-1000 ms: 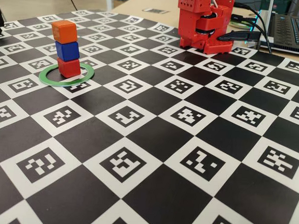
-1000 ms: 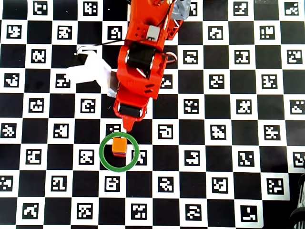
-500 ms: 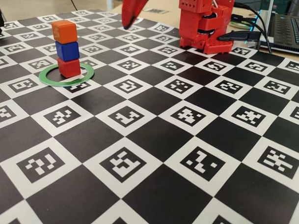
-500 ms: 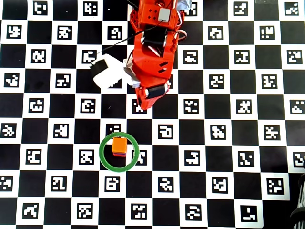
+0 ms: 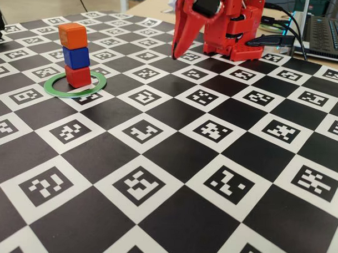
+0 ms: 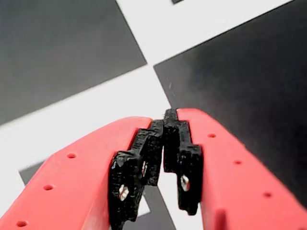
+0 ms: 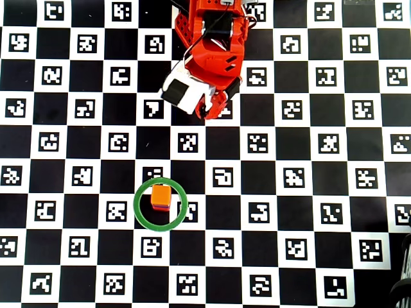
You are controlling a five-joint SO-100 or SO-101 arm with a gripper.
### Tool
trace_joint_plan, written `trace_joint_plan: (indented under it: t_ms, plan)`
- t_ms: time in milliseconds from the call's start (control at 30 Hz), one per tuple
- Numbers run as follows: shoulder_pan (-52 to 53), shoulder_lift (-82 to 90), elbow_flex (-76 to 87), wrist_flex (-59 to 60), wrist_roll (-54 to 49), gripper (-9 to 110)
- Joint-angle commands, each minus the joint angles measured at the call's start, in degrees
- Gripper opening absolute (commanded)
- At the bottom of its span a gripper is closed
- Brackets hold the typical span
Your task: Grab the red cube then put it in the green circle then put the blue cube on top and finally the orange cube on top
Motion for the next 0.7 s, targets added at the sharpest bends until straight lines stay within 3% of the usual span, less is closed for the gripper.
trace_joint_plan:
  t_ms: [0, 300, 667]
  plan:
    - [-1.1, 4.5, 1.0, 2.3, -4.5, -6]
    - [-2.1, 11.6, 5.9, 8.0, -15.5, -6]
    - [-0.9, 11.6, 6.0, 12.8, -16.8, -5]
